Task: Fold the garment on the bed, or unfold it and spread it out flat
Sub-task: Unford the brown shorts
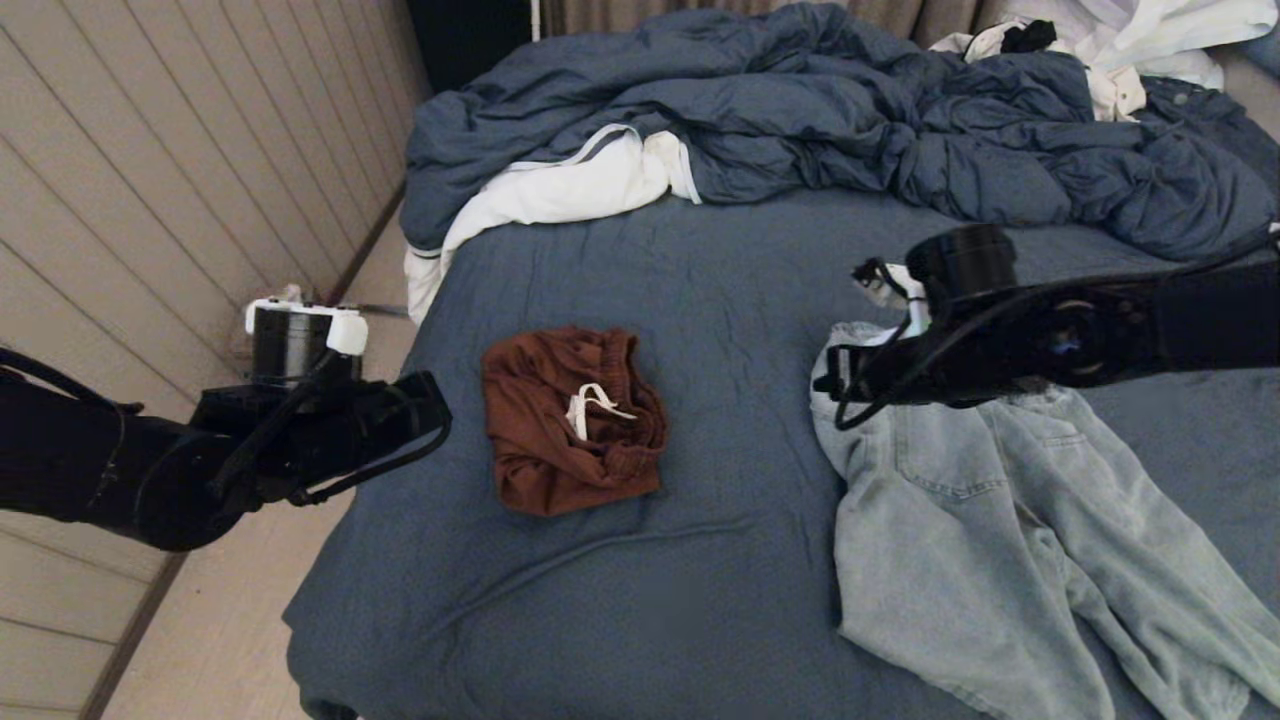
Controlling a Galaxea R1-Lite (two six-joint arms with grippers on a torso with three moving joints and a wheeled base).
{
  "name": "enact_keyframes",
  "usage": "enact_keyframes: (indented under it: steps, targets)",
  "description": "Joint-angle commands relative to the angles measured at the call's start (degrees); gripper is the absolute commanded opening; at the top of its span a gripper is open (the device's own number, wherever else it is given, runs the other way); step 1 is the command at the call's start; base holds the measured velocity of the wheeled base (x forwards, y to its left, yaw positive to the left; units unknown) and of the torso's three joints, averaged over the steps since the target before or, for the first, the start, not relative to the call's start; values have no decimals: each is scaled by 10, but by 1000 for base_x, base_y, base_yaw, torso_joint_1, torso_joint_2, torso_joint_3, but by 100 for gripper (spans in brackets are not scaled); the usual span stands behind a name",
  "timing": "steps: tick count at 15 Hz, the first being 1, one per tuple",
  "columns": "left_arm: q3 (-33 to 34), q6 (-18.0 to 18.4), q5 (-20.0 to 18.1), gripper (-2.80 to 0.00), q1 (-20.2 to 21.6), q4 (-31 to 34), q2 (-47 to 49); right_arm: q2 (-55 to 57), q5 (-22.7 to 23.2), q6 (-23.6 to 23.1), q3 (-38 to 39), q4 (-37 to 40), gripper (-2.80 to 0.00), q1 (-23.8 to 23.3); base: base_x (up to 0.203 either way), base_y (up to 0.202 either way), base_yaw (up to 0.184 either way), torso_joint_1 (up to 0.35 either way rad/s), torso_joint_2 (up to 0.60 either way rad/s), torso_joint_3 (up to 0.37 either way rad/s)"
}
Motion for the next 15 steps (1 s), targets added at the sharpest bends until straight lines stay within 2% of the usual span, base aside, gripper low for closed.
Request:
enact_keyframes:
  steps: [1, 5, 6, 8, 15]
  targets:
    - [-43, 16, 3, 0, -9, -1, 58, 51, -22, 2, -40, -13, 0, 53, 0, 0, 0, 0, 0, 0]
    - [-131, 40, 9, 0, -57, 5, 111, 125, -50, 16, -122, -16, 0, 103, 0, 0, 0, 0, 0, 0]
    - [-154, 57, 9, 0, -66, 2, 129, 148, -63, 18, -142, -17, 0, 115, 0, 0, 0, 0, 0, 0]
    - [-186, 68, 10, 0, -83, -2, 158, 185, -90, 25, -176, -20, 0, 136, 0, 0, 0, 0, 0, 0]
    - [-280, 74, 37, 0, -167, 11, 234, 198, -96, 43, -179, -59, 0, 148, 0, 0, 0, 0, 0, 0]
